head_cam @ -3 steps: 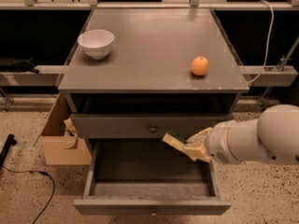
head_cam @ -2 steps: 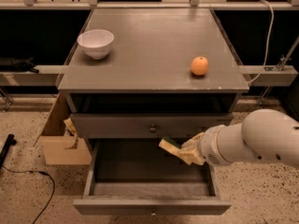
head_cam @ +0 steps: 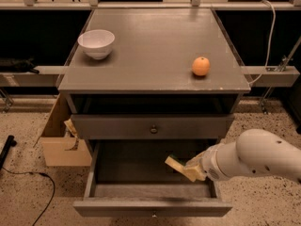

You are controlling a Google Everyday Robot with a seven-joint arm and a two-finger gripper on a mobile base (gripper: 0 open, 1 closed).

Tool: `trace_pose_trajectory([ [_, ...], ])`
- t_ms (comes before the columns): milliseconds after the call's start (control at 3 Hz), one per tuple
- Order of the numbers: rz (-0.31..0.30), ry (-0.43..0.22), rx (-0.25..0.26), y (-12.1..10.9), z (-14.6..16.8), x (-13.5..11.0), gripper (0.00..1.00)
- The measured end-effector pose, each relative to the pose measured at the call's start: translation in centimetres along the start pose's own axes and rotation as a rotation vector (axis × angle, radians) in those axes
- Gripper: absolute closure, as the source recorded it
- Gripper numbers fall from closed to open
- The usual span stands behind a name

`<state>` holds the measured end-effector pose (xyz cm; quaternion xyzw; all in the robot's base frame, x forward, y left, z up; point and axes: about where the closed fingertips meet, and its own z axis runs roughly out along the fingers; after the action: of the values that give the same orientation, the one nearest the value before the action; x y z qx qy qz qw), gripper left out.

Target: Place sponge into middle drawer

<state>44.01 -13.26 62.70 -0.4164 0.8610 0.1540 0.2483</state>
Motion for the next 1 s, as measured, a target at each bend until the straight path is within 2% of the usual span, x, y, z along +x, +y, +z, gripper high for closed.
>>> trace_pose_trajectory([
  [333,0.0,0.002,0.002,0.0,0.1,0.0,1.0],
  [667,-0.025,0.059,-0.045,-1.2,5.2,-1.9,1.0],
  [1000,-0.027,0.058,-0.048,-1.4,5.5,-2.2,1.0],
])
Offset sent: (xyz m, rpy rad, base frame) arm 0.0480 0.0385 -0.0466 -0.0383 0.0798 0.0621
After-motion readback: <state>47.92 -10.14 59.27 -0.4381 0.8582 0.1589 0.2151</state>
